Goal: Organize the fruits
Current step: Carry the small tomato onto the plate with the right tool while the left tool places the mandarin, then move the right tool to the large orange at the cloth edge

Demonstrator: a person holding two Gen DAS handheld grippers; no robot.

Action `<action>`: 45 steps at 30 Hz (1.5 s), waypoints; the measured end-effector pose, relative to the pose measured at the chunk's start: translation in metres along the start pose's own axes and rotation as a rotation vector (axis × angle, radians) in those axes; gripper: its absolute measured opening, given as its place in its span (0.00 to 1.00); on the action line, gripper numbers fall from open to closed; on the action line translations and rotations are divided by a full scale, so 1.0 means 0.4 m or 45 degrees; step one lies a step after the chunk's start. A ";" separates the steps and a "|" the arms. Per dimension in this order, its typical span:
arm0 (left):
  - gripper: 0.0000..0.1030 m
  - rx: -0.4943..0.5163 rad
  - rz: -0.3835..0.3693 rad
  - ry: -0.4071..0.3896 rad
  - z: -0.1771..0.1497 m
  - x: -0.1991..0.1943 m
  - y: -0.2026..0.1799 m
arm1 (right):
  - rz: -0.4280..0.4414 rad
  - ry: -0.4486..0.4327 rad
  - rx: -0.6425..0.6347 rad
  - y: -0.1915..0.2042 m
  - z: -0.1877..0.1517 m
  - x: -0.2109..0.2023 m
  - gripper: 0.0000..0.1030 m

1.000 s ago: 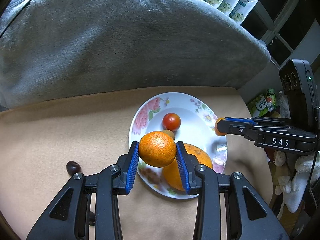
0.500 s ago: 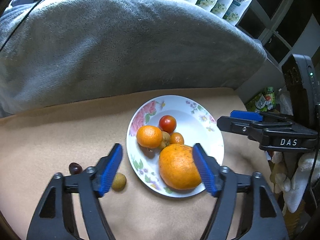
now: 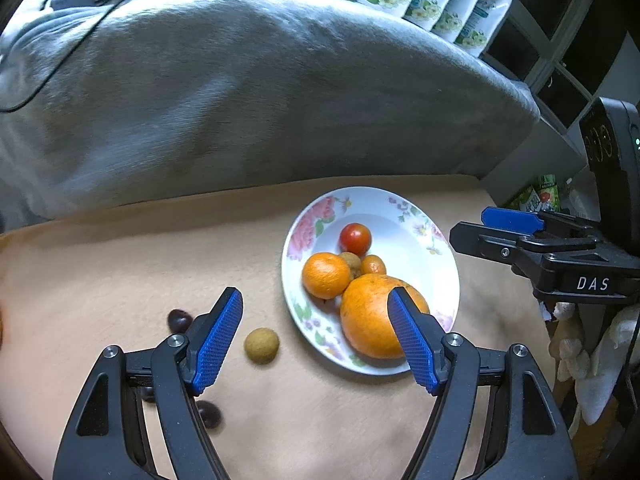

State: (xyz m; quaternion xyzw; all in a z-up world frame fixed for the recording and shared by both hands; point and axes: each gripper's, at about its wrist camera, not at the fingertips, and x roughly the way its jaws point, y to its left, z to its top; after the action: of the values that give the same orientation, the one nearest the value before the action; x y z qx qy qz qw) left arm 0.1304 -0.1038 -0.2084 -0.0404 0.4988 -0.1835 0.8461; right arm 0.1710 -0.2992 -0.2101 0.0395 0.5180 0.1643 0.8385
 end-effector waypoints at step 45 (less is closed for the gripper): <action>0.73 -0.843 0.575 -0.383 -0.342 -0.292 0.623 | 0.594 0.147 -0.742 0.889 0.126 0.284 0.81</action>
State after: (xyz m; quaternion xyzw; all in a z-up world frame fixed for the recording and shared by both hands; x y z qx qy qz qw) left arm 0.0295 0.1845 -0.2423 -0.2259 0.3980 0.1841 0.8699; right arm 0.1783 0.0772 -0.1999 -0.0929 0.4730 0.4933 0.7241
